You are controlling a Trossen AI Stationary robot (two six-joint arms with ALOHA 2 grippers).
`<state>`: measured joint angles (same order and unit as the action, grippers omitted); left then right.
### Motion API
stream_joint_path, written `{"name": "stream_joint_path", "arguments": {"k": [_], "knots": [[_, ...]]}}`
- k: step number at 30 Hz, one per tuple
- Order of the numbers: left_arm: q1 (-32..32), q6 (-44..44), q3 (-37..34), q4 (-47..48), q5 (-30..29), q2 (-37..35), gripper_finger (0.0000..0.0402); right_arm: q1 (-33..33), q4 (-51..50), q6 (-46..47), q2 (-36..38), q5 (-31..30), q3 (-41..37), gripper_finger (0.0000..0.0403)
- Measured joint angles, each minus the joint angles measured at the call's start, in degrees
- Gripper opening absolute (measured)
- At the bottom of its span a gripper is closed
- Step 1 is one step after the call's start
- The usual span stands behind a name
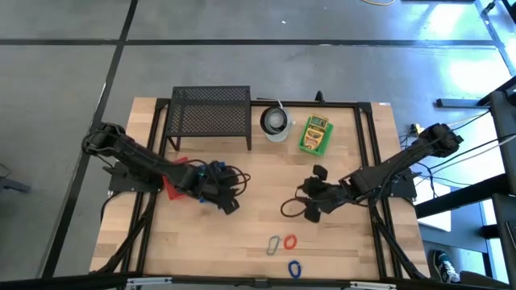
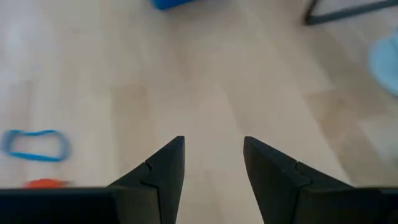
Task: Pick & Place Office Desk Supplies
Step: Put the orange spring keychain into the red bin
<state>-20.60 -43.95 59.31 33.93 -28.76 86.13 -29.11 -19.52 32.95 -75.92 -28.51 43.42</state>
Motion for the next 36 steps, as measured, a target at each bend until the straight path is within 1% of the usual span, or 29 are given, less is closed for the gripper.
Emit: {"name": "stream_joint_path", "arguments": {"k": [4, 10, 16, 19, 23, 25, 28, 33, 36], "knots": [[-1.6, 2.1, 0.0, -4.1, -0.2, 0.0, 0.0141, -1.2, 7.4, -3.5, -2.4, 5.2, 0.0, 0.0166], [-3.4, 2.8, 0.0, -7.9, -0.3, 0.0, 0.0141, -3.0, 21.3, -8.7, -12.3, 16.2, 0.0, 0.0166], [-5.2, 2.8, 0.0, -11.2, -0.3, 0.0, 0.0141, -3.3, 28.5, -9.7, -22.2, 25.4, 0.0, 0.0166], [-6.2, 2.8, 0.0, -12.5, -1.6, 0.0, 0.0141, -3.3, 29.2, -9.9, -25.7, 28.5, 0.0, 0.0166], [-7.6, 2.7, 0.0, -13.6, -3.6, 0.0, 0.0141, -3.5, 30.4, -11.4, -28.2, 28.7, 0.2, 0.0166], [-8.1, 2.6, 0.0, -13.6, -4.2, 0.0, 0.0141, -3.8, 30.6, -13.8, -29.0, 27.9, 0.3, 0.0166], [-8.9, 2.6, 0.0, -13.7, -5.0, 0.0, 0.0141, -4.8, 30.4, -19.3, -29.4, 24.9, 0.3, 0.0166], [-9.5, 2.6, 0.0, -13.6, -5.1, 0.0, 0.0141, -6.6, 30.1, -30.5, -29.6, 22.1, 0.3, 0.0164], [-9.7, 2.7, 0.0, -13.6, -5.1, 0.0, 0.0141, -6.9, 30.2, -33.0, -29.6, 22.0, 0.3, 0.0149]]}}
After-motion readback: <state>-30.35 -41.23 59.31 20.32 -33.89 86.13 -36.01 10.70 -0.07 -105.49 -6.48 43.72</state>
